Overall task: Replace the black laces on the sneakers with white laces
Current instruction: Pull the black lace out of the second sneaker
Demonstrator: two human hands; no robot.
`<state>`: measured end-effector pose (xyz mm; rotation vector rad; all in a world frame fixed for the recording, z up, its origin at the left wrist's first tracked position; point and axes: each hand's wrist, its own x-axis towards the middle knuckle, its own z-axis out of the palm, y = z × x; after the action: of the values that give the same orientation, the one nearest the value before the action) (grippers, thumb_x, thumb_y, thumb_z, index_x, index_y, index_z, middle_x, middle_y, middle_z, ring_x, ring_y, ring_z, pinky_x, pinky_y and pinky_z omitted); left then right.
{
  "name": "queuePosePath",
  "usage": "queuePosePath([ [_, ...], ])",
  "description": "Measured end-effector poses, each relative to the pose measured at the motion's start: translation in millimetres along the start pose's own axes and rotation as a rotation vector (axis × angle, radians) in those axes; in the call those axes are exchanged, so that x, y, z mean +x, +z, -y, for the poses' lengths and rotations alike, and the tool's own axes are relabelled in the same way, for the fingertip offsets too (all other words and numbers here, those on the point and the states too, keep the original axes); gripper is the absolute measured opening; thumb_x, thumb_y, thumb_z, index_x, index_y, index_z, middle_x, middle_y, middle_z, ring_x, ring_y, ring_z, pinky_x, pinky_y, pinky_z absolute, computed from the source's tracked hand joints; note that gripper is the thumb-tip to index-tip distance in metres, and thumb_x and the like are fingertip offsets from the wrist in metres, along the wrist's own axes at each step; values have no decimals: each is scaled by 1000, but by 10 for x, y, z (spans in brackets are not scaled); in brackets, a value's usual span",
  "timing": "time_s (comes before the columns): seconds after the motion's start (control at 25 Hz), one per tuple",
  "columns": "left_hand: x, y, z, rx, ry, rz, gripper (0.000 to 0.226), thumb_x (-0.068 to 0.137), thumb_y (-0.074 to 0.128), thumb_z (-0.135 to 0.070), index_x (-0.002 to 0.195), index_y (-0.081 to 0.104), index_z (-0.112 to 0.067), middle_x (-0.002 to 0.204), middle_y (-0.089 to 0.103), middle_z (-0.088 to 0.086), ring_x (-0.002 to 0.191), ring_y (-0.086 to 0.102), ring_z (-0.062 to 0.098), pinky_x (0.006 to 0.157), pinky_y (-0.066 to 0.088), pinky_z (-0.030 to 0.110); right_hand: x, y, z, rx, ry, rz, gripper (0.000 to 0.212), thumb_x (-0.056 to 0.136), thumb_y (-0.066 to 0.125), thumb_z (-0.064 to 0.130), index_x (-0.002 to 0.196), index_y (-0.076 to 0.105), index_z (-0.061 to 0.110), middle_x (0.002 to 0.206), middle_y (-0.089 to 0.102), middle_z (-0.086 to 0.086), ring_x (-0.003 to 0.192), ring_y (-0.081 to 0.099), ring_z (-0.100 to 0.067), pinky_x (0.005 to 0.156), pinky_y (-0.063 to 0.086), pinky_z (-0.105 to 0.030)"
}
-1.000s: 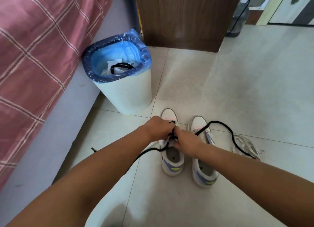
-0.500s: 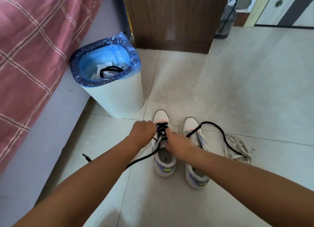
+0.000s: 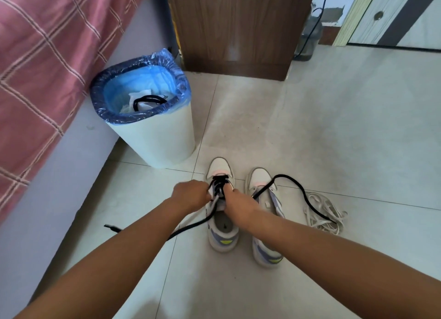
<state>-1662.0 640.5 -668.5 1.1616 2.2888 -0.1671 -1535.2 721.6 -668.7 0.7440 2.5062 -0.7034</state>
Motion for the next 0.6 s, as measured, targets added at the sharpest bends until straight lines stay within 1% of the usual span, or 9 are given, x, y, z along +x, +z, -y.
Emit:
queuePosePath([
  [0.08, 35, -46, 109, 482, 25, -183, 22, 91, 44, -5, 109, 56, -11, 106, 62, 4, 98, 62, 24, 69, 40, 27, -9, 0, 11, 44, 13, 23, 31, 89, 40, -5, 118, 35, 6, 111, 54, -21, 95, 58, -38, 65, 39, -37],
  [0.12, 38, -46, 154, 504, -51, -213, 24, 90, 43, -4, 110, 55, -9, 106, 61, 3, 98, 62, 23, 64, 38, 25, -8, 7, 25, 57, 14, 30, 32, 89, 41, -5, 118, 35, 6, 111, 54, -21, 96, 58, -38, 66, 38, -37],
  [0.16, 37, -26, 182, 317, -171, -151, 21, 93, 42, -8, 108, 56, -8, 101, 61, 4, 95, 61, 23, 61, 35, 24, -3, 9, 32, 57, 13, 35, 33, 90, 42, -5, 120, 34, 5, 112, 54, -21, 98, 58, -38, 66, 38, -37],
  [0.2, 35, 1, 176, -30, -264, -76, 22, 96, 39, -17, 103, 57, -7, 93, 60, 6, 88, 61, 24, 61, 34, 24, 1, 13, 33, 58, 15, 32, 34, 90, 42, -4, 122, 34, 4, 114, 53, -21, 100, 57, -38, 67, 37, -37],
  [0.28, -27, -2, 28, -888, -425, 260, 37, 98, 37, -37, 83, 55, -9, 69, 49, 5, 59, 51, 21, 53, 31, 22, 16, 15, 31, 77, 29, 20, 34, 91, 40, -2, 124, 33, 4, 114, 54, -21, 101, 57, -38, 68, 38, -37],
  [0.32, -72, 23, -44, -1079, -404, 370, 37, 97, 40, -38, 73, 50, -11, 59, 42, 3, 48, 42, 17, 48, 27, 19, 24, 19, 28, 86, 34, 20, 33, 92, 40, 0, 124, 33, 5, 113, 54, -21, 100, 57, -38, 67, 39, -37],
  [0.36, -111, 51, -87, -1115, -337, 401, 34, 95, 44, -33, 68, 45, -13, 55, 38, 2, 44, 36, 14, 45, 23, 18, 33, 28, 24, 91, 36, 22, 33, 93, 40, 2, 124, 32, 5, 112, 55, -20, 99, 57, -38, 67, 40, -38],
  [0.48, -85, 91, -10, -814, -142, 217, 26, 93, 45, -17, 68, 42, -14, 62, 40, 3, 50, 37, 15, 48, 25, 21, 38, 32, 6, 88, 41, 28, 32, 93, 41, 6, 124, 32, 7, 110, 55, -19, 95, 58, -37, 65, 41, -38],
  [0.6, -31, -1, 354, -2, -215, -55, 14, 94, 41, -13, 96, 54, -14, 95, 59, 4, 86, 59, 22, 66, 36, 26, 16, 20, -23, 94, 33, 53, 36, 91, 43, 4, 125, 32, 6, 107, 56, -20, 93, 59, -37, 66, 41, -38],
])
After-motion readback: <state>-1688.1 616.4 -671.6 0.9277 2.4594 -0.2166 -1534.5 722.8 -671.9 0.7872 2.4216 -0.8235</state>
